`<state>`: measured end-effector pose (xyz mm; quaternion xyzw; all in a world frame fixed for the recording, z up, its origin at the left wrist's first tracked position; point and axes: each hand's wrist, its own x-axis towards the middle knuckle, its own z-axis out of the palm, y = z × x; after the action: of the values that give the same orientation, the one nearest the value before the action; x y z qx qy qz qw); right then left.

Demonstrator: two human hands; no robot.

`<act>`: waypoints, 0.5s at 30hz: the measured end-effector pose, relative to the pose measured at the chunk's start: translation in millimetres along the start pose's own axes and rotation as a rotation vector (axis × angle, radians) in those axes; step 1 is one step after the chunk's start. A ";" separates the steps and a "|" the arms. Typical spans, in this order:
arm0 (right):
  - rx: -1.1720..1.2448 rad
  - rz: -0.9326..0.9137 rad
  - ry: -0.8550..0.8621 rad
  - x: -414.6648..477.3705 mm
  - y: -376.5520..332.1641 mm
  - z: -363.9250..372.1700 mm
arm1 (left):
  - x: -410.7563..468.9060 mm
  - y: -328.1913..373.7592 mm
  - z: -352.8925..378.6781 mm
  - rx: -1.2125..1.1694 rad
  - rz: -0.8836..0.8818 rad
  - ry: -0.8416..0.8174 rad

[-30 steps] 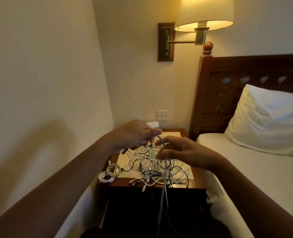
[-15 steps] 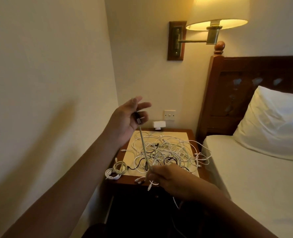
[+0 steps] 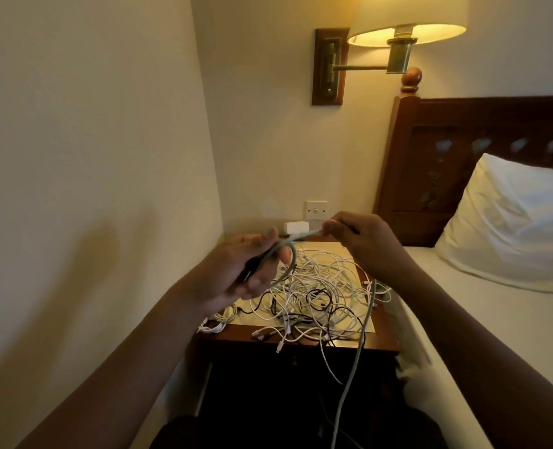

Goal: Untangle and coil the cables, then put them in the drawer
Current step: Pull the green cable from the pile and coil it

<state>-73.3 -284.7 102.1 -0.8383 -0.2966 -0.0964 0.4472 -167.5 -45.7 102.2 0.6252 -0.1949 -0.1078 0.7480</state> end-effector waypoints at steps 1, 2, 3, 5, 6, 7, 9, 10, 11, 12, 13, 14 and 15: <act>0.040 0.032 -0.023 -3.6 9.0 8.0 | 1.9 4.7 -1.7 -0.084 0.030 -0.006; 0.072 0.056 -0.047 -9.3 16.4 16.6 | 4.2 10.4 -2.9 -0.159 0.070 -0.004; 0.089 0.070 -0.073 -16.3 22.3 25.0 | 6.9 15.6 -4.3 -0.226 0.117 0.009; 0.070 0.083 -0.135 -32.2 24.9 40.8 | 13.6 22.5 -4.6 -0.326 0.201 0.078; 0.047 0.086 -0.177 -40.1 22.6 48.6 | 17.3 23.8 -3.5 -0.347 0.224 0.119; 0.022 0.077 -0.233 -48.0 16.5 55.8 | 22.1 23.3 -1.8 -0.333 0.236 0.166; -0.040 0.022 -0.365 -60.1 -4.5 67.2 | 33.1 16.4 0.1 -0.132 0.233 0.301; -0.069 -0.014 -0.414 -63.9 -17.0 70.7 | 37.6 11.9 1.4 0.046 0.228 0.374; -0.096 -0.046 -0.446 -66.6 -28.8 71.4 | 41.2 6.0 1.2 0.237 0.224 0.433; -0.130 -0.084 -0.450 -66.9 -40.4 67.9 | 43.2 0.9 1.0 0.398 0.218 0.466; -0.172 -0.128 -0.436 -64.4 -50.6 61.3 | 43.7 -3.9 -2.0 0.519 0.203 0.477; -0.214 -0.168 -0.417 -60.2 -60.1 51.9 | 42.1 -7.5 -5.4 0.605 0.176 0.465; -0.234 -0.178 -0.384 -53.7 -67.0 40.3 | 39.5 -10.1 -9.2 0.668 0.138 0.430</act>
<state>-159.9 -245.9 102.2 -0.8580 -0.4356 -0.0077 0.2721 -127.1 -55.5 97.2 0.8276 -0.0997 0.1452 0.5330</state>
